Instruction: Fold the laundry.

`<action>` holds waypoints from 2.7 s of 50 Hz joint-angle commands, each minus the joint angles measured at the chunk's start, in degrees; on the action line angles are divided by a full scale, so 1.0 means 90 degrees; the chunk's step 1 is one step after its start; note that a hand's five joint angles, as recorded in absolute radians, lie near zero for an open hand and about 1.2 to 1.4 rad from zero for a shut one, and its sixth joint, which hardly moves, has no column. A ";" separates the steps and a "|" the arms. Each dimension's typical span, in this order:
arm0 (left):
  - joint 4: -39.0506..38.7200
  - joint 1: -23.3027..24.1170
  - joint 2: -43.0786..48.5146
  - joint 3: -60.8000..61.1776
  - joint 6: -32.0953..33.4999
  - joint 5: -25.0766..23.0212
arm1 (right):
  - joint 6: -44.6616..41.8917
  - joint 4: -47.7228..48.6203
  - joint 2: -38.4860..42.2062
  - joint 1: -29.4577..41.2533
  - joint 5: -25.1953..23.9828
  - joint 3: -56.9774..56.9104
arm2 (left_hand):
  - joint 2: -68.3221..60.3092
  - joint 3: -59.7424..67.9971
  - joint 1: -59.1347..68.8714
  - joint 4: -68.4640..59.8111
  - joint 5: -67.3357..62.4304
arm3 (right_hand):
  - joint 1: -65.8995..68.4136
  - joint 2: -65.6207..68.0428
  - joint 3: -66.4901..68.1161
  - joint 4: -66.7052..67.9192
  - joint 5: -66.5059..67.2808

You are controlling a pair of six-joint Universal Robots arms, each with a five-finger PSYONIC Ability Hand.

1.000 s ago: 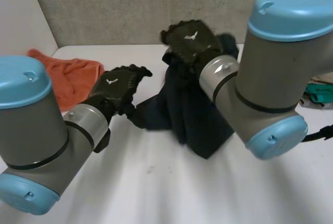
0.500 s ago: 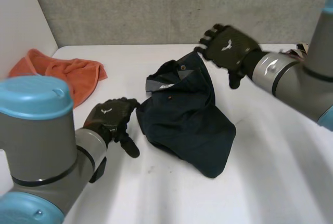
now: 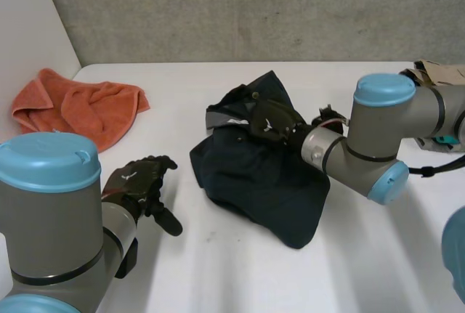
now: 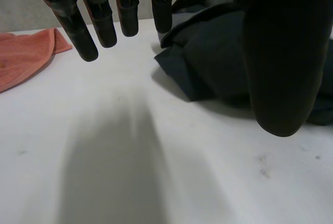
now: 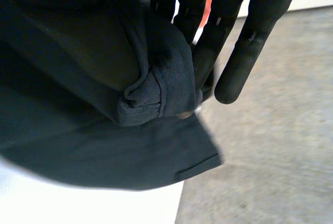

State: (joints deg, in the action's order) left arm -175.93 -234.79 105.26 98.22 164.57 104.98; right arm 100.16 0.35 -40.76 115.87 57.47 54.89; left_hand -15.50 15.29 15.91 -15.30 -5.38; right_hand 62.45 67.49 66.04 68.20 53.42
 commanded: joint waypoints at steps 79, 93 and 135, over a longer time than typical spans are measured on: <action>0.1218 -0.1423 0.0770 -0.4359 -0.0219 -0.1703 | 0.4446 -0.1211 -0.3393 0.0397 0.3507 0.0318 | -0.7167 0.7190 0.7121 -0.7189 -0.7180 | 0.1951 0.1390 0.1551 0.1311 0.1842; -0.0198 -0.1393 0.3656 -0.6148 0.0699 -0.1098 | 0.5737 0.2216 -0.0609 0.0407 0.3244 -0.0122 | 0.0611 -0.0588 -0.0657 0.0589 0.0598 | -0.5827 -0.6387 -0.6227 -0.6467 -0.5935; -0.1643 -0.0103 0.3128 -0.3227 0.3657 -0.1176 | 0.5277 -0.0586 -0.2356 0.0163 0.2618 0.2992 | -0.0630 0.0653 0.0584 -0.0652 -0.0643 | -0.5351 -0.5911 -0.5750 -0.5991 -0.5459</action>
State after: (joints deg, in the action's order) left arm -189.12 -234.00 128.64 74.35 194.33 94.46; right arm 147.63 -5.59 -61.95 117.39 81.16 78.28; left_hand -23.07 23.09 22.95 -22.71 -12.67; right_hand 13.70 12.66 12.44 12.32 2.79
